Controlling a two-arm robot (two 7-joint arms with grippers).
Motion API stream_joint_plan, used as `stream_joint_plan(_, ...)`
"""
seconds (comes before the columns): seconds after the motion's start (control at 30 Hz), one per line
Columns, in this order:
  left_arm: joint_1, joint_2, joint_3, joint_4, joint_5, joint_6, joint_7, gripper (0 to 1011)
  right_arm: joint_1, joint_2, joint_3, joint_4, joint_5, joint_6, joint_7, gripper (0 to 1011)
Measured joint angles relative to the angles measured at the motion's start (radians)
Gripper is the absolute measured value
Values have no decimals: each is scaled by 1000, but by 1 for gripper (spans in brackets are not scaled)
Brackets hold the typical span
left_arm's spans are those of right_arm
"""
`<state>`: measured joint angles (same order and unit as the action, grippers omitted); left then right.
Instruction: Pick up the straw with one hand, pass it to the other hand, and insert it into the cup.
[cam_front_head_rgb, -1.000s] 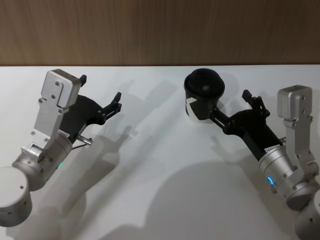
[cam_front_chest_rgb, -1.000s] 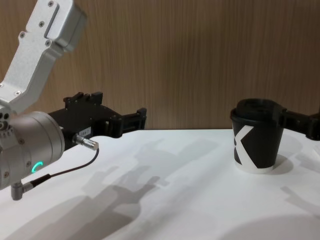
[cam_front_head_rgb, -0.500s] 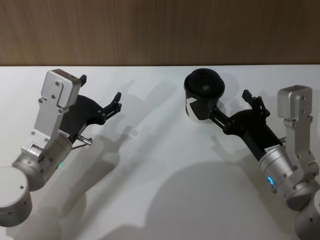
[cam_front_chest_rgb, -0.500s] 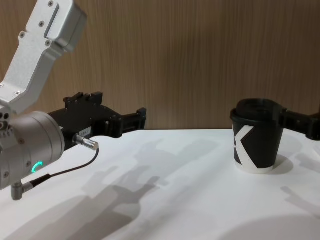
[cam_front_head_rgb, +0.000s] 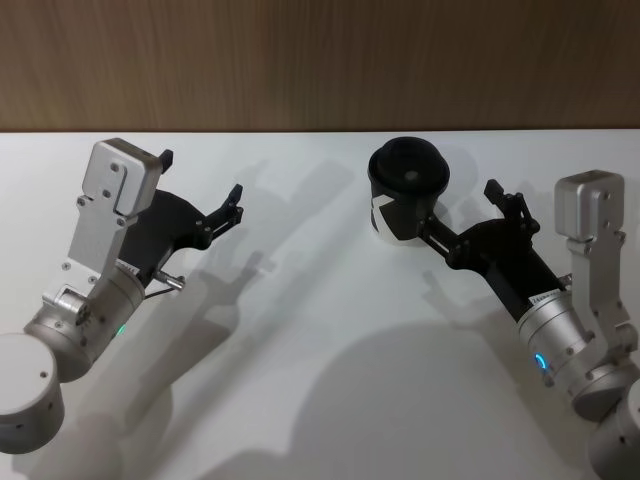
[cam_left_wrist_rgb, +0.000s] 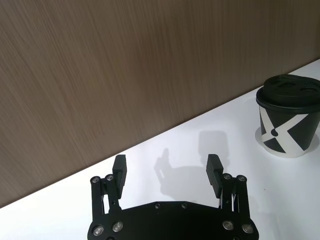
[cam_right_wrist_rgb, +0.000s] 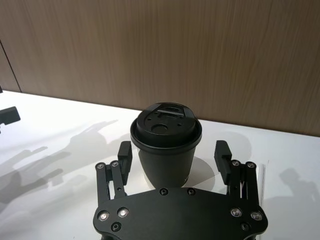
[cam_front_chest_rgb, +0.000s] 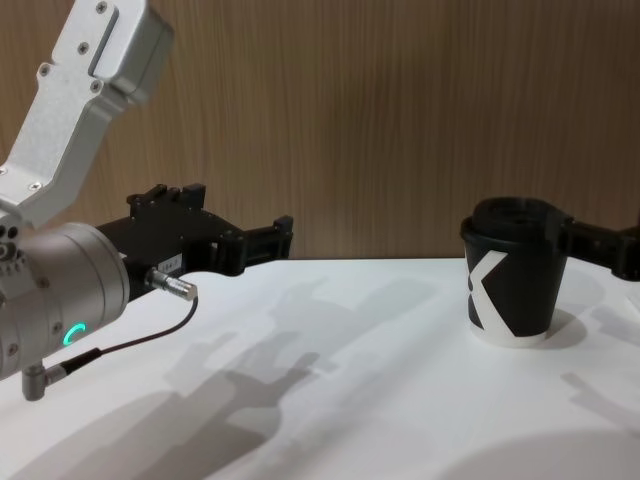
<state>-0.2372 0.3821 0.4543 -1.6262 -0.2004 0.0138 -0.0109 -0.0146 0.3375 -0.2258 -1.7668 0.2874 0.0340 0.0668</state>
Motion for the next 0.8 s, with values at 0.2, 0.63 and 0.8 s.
stream_joint_plan(0.2,0,0,0,0,0,0,0,1003,0,0,0,0,0,0,0,1001)
stream_joint_plan(0.63,0,0,0,0,0,0,0,1003,-13,3,16,-10,-6,30,-14,1001)
stream_joint_plan(0.8,0,0,0,0,0,0,0,1003,-25,6,28,-21,-10,57,-28,1001)
